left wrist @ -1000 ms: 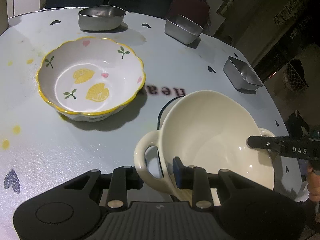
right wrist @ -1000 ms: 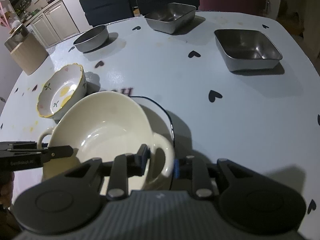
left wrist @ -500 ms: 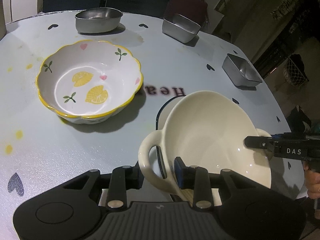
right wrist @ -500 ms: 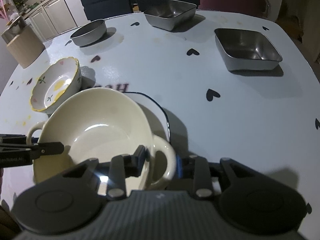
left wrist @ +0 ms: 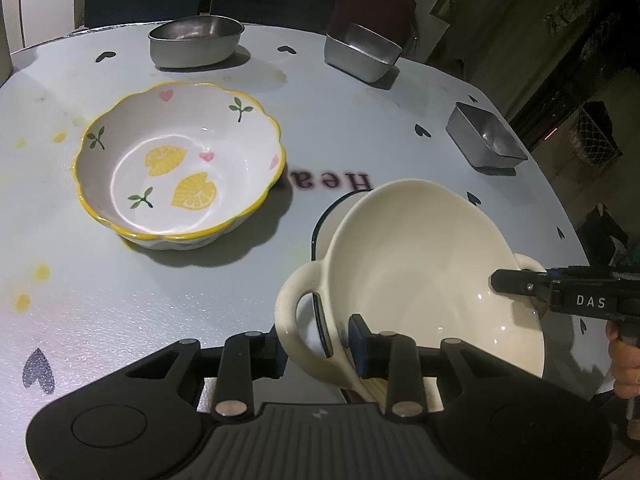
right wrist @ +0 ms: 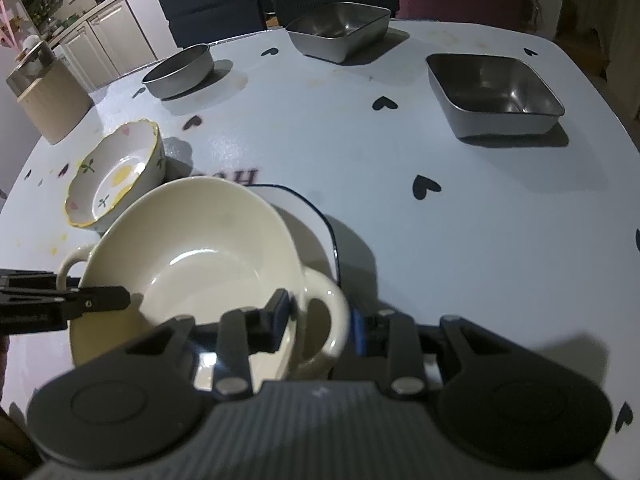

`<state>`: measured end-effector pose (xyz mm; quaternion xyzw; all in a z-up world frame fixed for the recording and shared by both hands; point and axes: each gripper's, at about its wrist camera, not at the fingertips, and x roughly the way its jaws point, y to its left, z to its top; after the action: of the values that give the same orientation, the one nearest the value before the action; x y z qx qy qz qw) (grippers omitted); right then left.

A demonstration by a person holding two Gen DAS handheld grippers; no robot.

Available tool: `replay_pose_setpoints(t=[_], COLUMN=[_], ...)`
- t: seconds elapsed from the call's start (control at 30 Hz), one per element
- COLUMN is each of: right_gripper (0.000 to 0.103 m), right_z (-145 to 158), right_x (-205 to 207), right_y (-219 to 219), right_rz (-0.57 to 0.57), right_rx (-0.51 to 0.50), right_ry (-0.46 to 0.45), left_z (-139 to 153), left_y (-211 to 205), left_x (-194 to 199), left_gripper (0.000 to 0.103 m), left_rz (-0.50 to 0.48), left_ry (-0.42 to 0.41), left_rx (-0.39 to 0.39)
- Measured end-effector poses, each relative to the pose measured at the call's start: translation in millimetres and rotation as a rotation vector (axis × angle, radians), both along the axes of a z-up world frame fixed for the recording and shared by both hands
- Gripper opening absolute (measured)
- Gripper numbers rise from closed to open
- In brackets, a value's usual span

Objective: Organize plates and bowls
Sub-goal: 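Lower the cream bowl onto the table beside the lemon-print bowl with both tools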

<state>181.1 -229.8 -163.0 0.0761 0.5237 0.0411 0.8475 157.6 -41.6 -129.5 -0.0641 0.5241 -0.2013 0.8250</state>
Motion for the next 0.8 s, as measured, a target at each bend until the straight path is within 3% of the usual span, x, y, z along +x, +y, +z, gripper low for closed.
replay_pose_setpoints(t=[0.13, 0.27, 0.8], right_gripper=[0.037, 0.038, 0.039], right_z=[-1, -2, -2], right_x=[-2, -4, -4], right_y=[-4, -5, -13], right_rz=[-0.012, -0.007, -0.029], right_rx=[0.023, 0.026, 0.021], right_ry=[-0.006, -0.015, -0.025], left_z=[3, 7, 6], left_y=[-2, -2, 0], left_x=[-1, -2, 1], left_gripper=[0.036, 0.05, 0.051], left_rz=[0.0, 0.009, 0.021], left_ry=[-0.004, -0.014, -0.016], left_rx=[0.014, 0.012, 0.033])
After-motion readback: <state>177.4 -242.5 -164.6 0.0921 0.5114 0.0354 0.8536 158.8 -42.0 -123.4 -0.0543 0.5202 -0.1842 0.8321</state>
